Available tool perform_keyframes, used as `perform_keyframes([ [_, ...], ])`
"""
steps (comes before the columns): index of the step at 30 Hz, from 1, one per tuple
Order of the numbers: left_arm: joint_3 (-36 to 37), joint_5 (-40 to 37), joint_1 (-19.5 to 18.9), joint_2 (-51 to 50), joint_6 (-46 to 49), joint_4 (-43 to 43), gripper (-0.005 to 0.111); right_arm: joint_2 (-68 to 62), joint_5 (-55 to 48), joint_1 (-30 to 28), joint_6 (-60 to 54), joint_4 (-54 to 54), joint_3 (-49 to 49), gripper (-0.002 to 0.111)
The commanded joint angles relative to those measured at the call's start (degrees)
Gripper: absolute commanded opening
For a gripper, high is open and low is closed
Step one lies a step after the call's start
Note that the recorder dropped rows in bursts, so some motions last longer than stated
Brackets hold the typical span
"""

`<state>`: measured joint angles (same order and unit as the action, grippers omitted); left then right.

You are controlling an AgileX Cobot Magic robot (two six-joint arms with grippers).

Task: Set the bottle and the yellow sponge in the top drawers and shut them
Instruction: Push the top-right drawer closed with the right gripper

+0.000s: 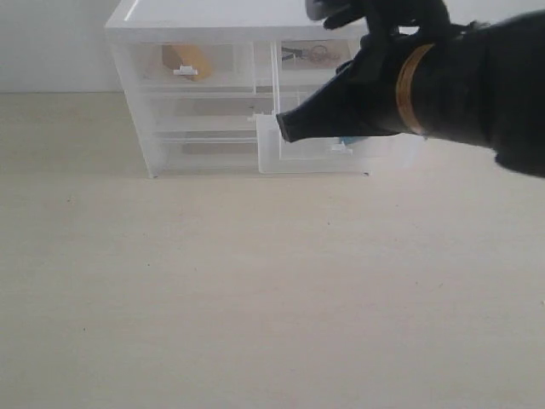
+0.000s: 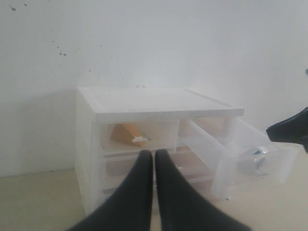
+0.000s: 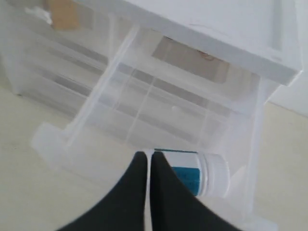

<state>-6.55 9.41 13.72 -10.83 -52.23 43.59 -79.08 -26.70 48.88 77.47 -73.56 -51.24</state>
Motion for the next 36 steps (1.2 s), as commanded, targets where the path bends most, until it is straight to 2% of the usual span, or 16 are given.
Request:
perform_keyframes([
  [1,0.3,0.7,-0.2,0.4,-0.4,-0.3,0.004,5.1,5.1,-0.4,-10.1,12.2,3.8,0.003],
  [4,0.6,1.3,-0.2,0.4,-0.4,-0.3,0.004,0.1,5.8,-0.4,-9.7,10.6,3.8,0.003],
  [8,0.9,1.3,-0.2,0.4,-0.4,-0.3,0.004,-7.0,-2.9,-0.4,-5.8,4.9,-1.1,0.003],
  [11,0.9,1.3,-0.2,0.4,-0.4,-0.3,0.004,-9.6,-3.2,-0.4,-3.4,-0.8,-4.3,0.003],
  [18,0.9,1.5,-0.2,0.4,-0.4,-0.3,0.004,-14.3,-5.7,-0.6,-2.4,-4.5,-9.8,0.003],
  [26,0.9,1.4,-0.2,0.4,-0.4,-0.3,0.004,-21.6,-4.1,-5.6,-2.5,-4.8,-16.8,0.003],
  [36,0.9,1.7,-0.2,0.4,-0.3,-0.3,0.004,-25.6,2.7,-11.8,-2.5,-6.3,-22.6,0.003],
])
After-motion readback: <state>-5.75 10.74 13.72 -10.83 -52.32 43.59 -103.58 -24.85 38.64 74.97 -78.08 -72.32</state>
